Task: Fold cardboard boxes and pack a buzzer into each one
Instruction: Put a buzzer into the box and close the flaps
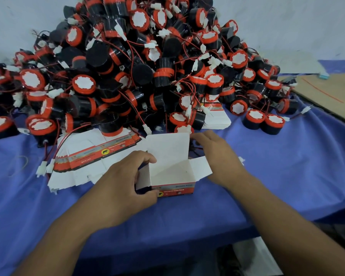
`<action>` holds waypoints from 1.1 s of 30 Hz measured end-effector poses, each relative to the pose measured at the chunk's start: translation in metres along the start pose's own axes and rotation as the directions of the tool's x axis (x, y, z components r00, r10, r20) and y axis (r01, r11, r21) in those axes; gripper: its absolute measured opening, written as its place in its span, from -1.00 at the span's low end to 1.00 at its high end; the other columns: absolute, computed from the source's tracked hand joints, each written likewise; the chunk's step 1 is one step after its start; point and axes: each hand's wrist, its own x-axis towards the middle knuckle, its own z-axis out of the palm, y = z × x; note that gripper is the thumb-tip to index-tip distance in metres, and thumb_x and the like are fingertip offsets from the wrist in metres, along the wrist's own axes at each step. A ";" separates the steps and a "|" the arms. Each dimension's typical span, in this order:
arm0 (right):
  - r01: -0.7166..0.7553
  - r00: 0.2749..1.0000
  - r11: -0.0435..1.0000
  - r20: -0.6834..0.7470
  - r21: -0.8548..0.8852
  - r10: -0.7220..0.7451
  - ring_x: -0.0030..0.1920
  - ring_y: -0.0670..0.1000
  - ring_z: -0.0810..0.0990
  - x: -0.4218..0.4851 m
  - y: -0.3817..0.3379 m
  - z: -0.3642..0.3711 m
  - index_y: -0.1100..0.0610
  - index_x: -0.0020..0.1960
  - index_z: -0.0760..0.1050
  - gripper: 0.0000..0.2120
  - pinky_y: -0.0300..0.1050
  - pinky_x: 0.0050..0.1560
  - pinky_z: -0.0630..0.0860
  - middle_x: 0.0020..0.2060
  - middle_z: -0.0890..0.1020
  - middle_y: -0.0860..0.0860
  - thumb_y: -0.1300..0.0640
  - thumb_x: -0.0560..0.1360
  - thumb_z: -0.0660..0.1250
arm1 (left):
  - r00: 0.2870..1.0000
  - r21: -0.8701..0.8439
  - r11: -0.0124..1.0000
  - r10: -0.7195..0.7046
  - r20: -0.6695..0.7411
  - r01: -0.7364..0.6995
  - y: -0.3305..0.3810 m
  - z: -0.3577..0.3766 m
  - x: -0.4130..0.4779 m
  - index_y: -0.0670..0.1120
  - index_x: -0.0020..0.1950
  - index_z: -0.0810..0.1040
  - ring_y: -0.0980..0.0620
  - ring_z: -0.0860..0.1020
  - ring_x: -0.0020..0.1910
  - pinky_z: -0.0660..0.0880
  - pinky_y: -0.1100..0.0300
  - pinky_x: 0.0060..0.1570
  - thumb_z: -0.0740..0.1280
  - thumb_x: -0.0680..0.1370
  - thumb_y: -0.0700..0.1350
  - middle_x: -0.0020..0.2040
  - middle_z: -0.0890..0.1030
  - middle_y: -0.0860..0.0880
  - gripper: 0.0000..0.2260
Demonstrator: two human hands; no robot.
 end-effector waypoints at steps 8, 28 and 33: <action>-0.088 0.987 0.937 -0.099 0.339 0.128 -0.16 -0.06 0.60 0.006 -0.002 -0.005 0.09 -0.06 0.67 -0.84 -0.09 -0.13 0.51 -0.17 0.67 -0.03 0.02 0.58 0.39 | 1.000 -0.002 1.000 0.010 0.003 -0.010 -0.001 -0.002 -0.001 0.23 0.23 0.39 0.39 0.46 -0.09 0.37 0.54 -0.21 0.52 0.37 0.06 -0.05 0.41 0.52 -0.50; 0.484 0.831 0.862 -0.390 0.154 -0.397 0.29 -0.28 0.51 -0.046 -0.036 -0.053 0.24 -0.04 0.72 -0.85 -0.38 0.28 0.45 0.31 0.53 -0.08 0.16 0.52 0.45 | 0.999 -0.023 1.000 -0.008 0.041 0.008 -0.005 0.000 0.002 0.27 0.24 0.34 0.41 0.48 -0.12 0.38 0.53 -0.25 0.52 0.39 0.02 -0.08 0.41 0.56 -0.47; 0.483 0.722 0.873 -0.595 0.068 -0.353 0.30 -0.31 0.52 -0.054 -0.040 -0.064 0.08 0.06 0.65 -0.89 -0.39 0.26 0.45 0.35 0.50 -0.11 0.15 0.61 0.35 | 0.999 -0.061 0.998 0.020 0.038 -0.018 -0.003 0.000 0.004 0.38 0.24 0.25 0.36 0.49 -0.08 0.41 0.47 -0.21 0.43 0.34 0.18 0.10 0.41 0.44 -0.44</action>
